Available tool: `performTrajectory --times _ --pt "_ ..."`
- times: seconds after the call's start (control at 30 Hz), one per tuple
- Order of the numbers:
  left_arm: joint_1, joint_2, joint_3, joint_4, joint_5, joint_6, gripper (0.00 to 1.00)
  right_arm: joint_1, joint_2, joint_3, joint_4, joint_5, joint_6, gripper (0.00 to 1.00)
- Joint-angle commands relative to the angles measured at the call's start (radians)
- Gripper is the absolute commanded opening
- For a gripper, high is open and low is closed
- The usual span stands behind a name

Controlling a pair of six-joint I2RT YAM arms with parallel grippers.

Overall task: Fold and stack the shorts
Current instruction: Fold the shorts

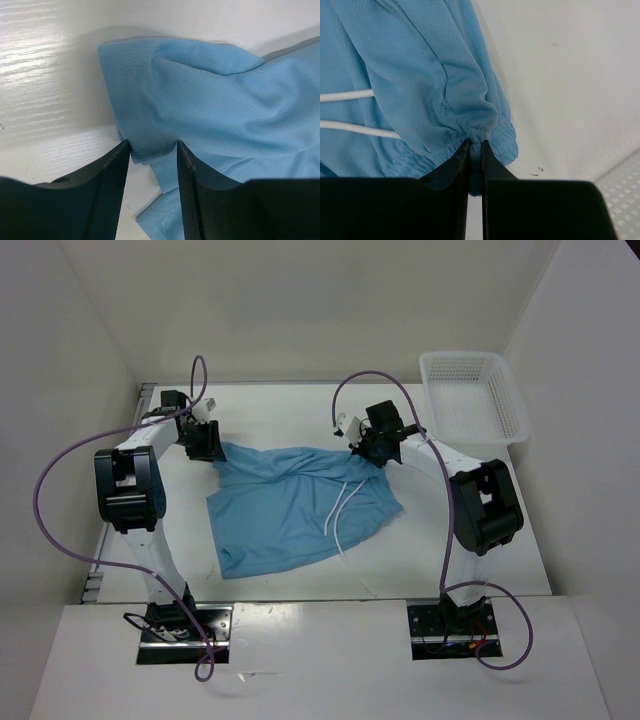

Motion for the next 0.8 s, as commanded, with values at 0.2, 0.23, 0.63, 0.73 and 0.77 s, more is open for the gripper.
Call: performTrajectory --times 0.2,0.23,0.63,0.73,0.77 --pt "-0.053 -0.010 0.032 -0.013 0.028 0.004 0.50 0.014 -0.005 -0.007 -0.008 -0.006 -0.012 0.00" --pt "-0.053 -0.010 0.032 -0.013 0.019 0.004 0.50 0.014 -0.005 -0.007 -0.008 -0.006 -0.012 0.00" --pt "-0.082 -0.039 0.023 -0.003 -0.045 0.004 0.53 0.014 -0.014 -0.007 -0.008 -0.006 -0.012 0.00" --pt "-0.091 -0.039 0.032 -0.003 -0.035 0.004 0.54 0.014 -0.014 -0.007 -0.008 -0.006 -0.021 0.00" --pt "-0.091 -0.039 0.032 -0.012 -0.024 0.004 0.54 0.014 -0.014 -0.016 -0.008 -0.006 -0.021 0.00"
